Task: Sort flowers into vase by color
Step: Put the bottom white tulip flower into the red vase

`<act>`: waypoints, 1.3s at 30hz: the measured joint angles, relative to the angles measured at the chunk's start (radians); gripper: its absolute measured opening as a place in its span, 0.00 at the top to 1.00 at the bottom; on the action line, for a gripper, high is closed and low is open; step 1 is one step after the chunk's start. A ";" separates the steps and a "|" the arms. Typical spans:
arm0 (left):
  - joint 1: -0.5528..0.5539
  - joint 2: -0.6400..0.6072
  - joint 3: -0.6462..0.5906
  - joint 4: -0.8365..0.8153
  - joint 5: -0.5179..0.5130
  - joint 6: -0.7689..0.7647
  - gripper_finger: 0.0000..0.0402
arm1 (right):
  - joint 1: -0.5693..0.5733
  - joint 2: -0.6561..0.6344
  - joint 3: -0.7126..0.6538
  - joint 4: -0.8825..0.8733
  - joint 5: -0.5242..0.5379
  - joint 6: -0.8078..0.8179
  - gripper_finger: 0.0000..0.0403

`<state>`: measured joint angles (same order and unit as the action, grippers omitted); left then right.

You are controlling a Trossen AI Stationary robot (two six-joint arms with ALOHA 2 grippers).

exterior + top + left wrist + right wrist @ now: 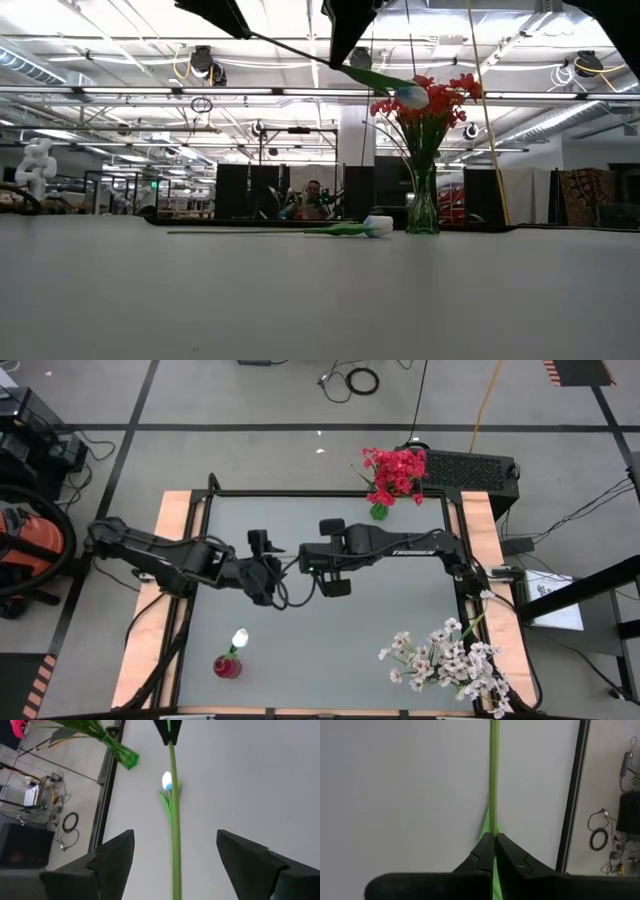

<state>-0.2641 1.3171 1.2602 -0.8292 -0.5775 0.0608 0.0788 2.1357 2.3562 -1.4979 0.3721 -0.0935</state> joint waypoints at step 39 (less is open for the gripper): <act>0.012 -0.126 0.000 -0.147 0.119 -0.095 0.99 | 0.038 -0.022 -0.001 0.020 0.027 0.062 0.70</act>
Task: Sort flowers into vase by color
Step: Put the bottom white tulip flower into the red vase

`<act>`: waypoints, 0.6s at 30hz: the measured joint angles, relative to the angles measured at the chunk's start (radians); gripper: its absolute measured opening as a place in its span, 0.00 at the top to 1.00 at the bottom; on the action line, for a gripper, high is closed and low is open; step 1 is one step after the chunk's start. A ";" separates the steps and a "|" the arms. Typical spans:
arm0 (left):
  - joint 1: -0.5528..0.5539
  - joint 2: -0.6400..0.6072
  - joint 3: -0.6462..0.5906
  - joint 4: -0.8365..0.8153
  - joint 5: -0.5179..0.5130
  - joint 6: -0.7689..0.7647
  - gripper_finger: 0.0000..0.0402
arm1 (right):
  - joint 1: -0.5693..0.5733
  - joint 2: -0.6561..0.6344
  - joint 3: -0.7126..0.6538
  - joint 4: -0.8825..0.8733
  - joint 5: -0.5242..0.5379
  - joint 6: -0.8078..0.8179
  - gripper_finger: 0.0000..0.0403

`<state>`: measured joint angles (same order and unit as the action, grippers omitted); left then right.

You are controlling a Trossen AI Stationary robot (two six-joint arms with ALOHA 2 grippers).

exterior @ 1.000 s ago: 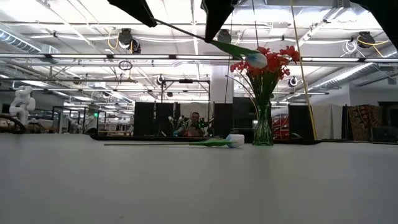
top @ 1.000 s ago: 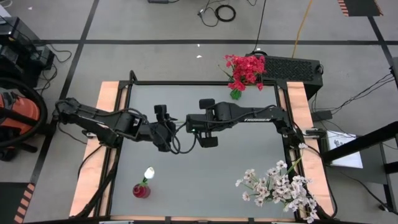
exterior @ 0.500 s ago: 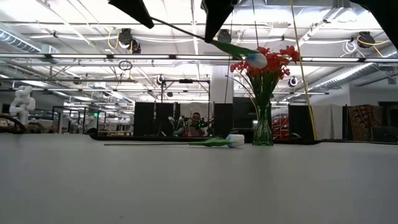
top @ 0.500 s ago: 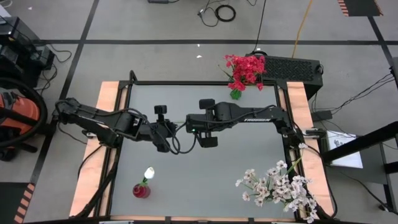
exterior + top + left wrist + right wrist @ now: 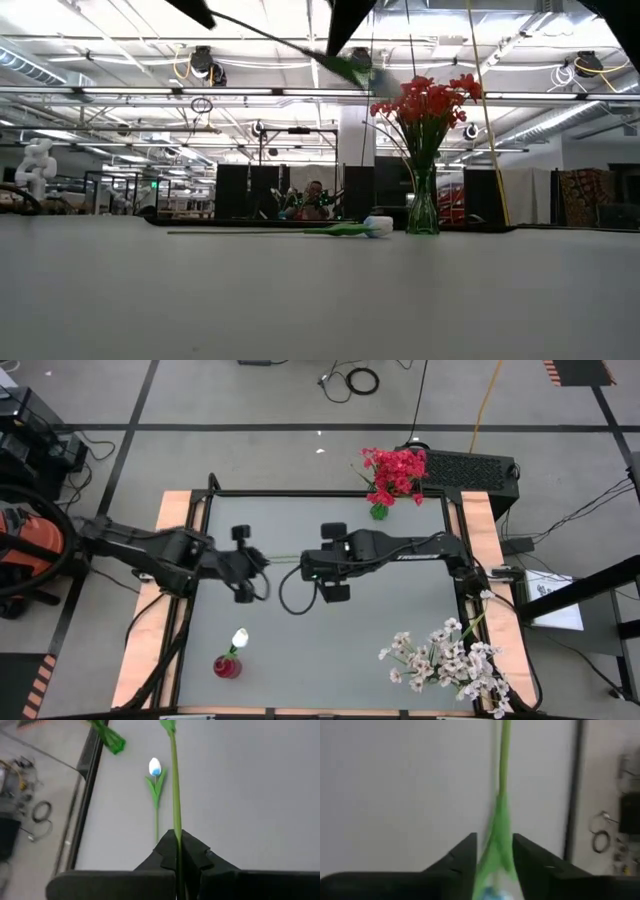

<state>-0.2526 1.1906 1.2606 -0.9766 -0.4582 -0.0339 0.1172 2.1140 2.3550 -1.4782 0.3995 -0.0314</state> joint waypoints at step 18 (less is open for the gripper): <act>-0.141 -0.418 0.001 0.090 0.034 -0.092 1.00 | 0.176 -0.442 0.003 0.162 0.295 0.109 0.52</act>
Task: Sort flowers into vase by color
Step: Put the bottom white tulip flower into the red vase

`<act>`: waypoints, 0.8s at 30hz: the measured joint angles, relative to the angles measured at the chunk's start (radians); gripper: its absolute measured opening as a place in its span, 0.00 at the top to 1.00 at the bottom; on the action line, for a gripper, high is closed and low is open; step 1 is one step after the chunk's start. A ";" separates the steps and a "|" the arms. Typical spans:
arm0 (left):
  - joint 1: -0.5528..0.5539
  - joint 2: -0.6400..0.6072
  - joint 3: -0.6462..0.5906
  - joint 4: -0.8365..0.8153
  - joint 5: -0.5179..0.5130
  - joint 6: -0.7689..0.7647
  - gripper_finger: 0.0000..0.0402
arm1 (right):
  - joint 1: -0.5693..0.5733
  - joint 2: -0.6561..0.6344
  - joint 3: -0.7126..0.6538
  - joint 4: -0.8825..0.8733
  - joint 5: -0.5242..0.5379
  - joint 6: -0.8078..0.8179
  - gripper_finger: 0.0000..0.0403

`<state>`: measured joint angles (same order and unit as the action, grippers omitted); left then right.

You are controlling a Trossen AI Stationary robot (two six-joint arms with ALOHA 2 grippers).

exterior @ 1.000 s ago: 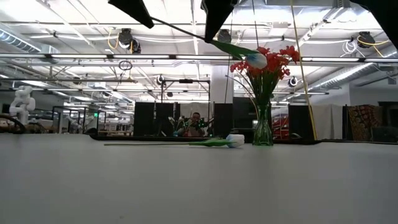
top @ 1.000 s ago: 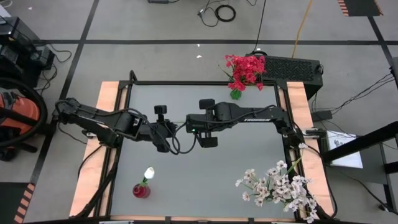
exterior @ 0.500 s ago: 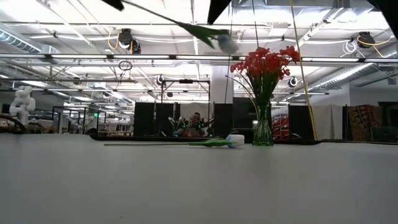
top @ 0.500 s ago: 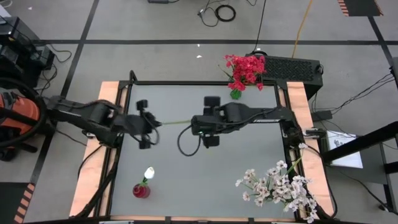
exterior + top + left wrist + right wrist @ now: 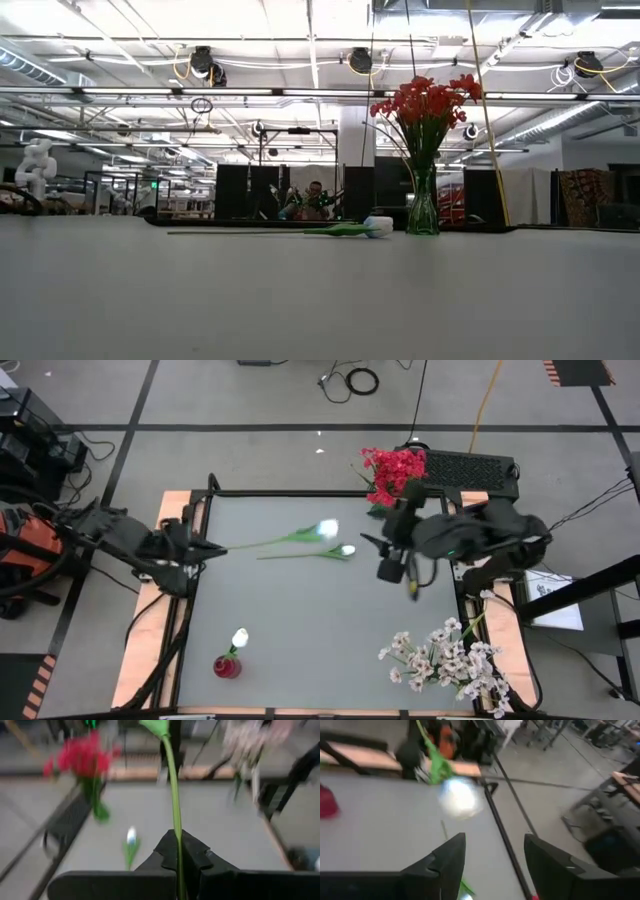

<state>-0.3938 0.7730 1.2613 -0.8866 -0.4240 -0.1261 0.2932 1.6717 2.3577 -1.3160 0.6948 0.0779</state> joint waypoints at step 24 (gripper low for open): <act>-0.013 0.284 -0.032 0.984 0.214 0.592 1.00 | 0.029 0.127 -0.477 1.819 -0.412 -0.590 0.71</act>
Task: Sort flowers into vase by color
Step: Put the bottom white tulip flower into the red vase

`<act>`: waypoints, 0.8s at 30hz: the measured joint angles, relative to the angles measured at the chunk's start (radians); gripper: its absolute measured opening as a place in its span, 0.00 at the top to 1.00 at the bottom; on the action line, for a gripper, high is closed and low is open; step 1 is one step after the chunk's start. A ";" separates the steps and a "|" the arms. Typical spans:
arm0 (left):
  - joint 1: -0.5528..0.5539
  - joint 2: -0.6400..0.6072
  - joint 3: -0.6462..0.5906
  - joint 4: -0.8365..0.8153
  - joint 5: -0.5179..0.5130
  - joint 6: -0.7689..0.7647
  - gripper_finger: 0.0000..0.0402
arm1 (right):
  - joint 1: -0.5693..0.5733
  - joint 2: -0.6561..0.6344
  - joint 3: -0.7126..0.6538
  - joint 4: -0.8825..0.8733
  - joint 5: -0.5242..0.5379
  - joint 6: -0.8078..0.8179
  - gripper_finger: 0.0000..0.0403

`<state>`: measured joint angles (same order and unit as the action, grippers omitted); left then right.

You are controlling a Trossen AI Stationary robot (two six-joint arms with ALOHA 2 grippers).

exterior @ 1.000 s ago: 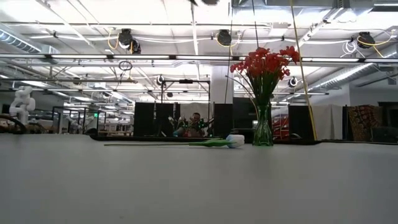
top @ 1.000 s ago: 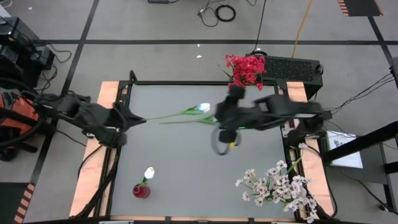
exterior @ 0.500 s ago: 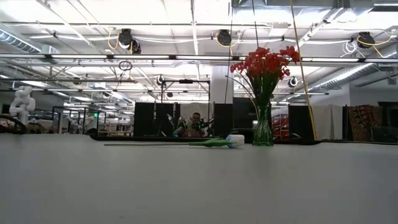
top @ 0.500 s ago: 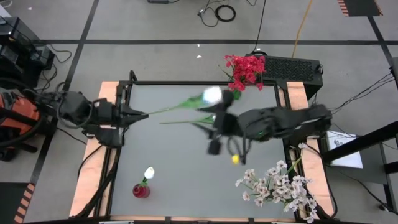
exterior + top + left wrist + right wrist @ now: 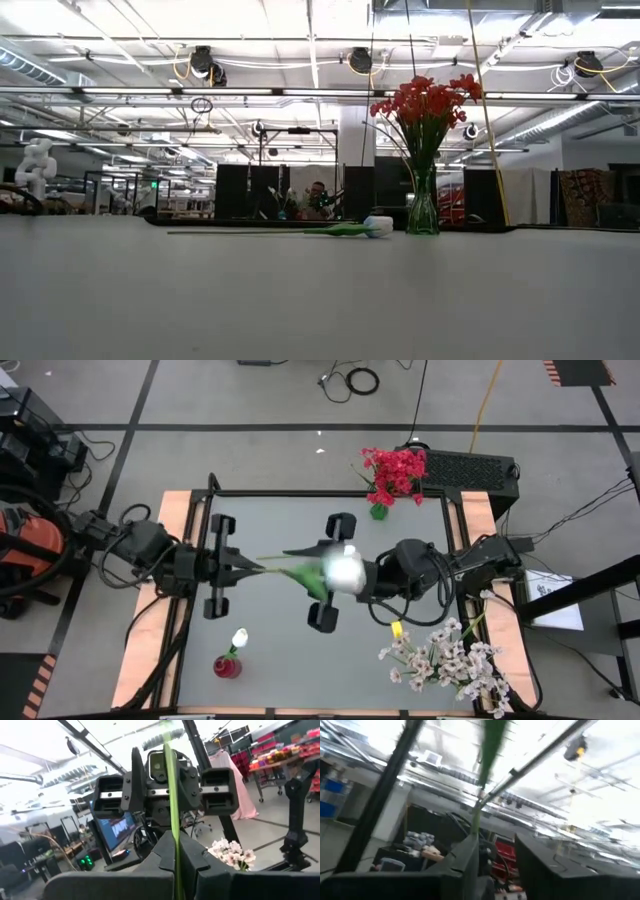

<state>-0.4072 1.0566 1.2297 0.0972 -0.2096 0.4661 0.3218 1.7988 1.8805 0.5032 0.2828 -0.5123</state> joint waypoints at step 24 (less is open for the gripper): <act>0.041 -0.009 0.000 0.001 0.090 0.010 1.00 | 0.001 -0.028 0.001 -0.156 -0.081 0.058 0.55</act>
<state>-0.3662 1.0480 1.2297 0.0986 -0.1200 0.4763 0.3226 1.7710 1.8816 0.3467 0.2013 -0.4539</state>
